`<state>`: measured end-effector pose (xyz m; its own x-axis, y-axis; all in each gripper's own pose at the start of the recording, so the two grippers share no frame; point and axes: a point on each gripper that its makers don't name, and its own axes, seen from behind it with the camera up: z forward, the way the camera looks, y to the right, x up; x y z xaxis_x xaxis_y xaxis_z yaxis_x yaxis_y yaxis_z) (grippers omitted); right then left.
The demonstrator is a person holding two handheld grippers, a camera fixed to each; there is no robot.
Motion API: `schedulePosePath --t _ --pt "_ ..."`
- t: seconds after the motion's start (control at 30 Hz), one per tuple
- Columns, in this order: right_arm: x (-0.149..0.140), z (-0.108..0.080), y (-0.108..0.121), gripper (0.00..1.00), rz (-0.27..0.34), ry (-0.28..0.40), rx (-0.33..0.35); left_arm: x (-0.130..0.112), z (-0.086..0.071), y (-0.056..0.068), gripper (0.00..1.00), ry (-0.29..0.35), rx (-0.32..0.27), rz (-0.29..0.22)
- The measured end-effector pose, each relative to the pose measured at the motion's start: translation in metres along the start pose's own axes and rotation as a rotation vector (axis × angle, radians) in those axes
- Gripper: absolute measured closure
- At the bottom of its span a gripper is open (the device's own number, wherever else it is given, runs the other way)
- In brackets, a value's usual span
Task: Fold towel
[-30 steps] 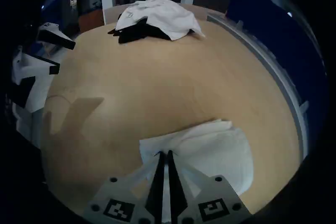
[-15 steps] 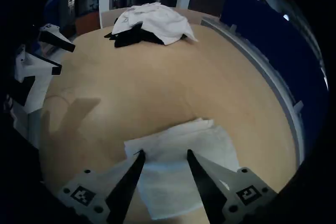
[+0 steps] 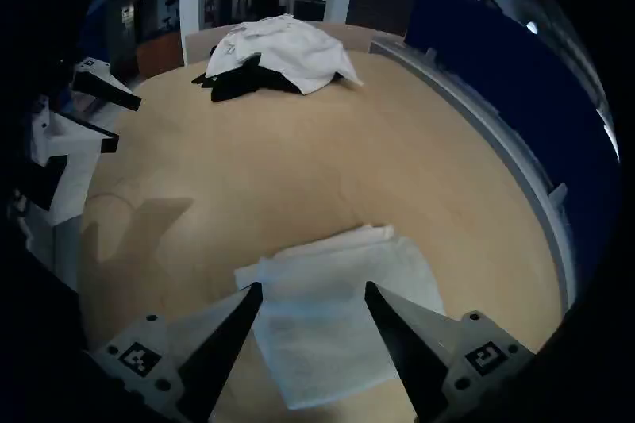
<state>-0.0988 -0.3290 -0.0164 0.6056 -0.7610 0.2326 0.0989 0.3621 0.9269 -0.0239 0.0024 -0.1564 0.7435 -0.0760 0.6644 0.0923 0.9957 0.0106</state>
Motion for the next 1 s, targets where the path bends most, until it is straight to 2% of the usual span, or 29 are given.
schedulePosePath --t 0.37,1.0 --pt "-0.014 -0.012 0.000 0.00 0.031 -0.005 -0.015 0.002 0.000 0.005 0.06 0.001 -0.008 0.005" --pt "-0.086 -0.050 -0.009 0.01 0.128 -0.068 -0.055 0.008 0.007 0.017 0.06 0.002 -0.033 0.025"
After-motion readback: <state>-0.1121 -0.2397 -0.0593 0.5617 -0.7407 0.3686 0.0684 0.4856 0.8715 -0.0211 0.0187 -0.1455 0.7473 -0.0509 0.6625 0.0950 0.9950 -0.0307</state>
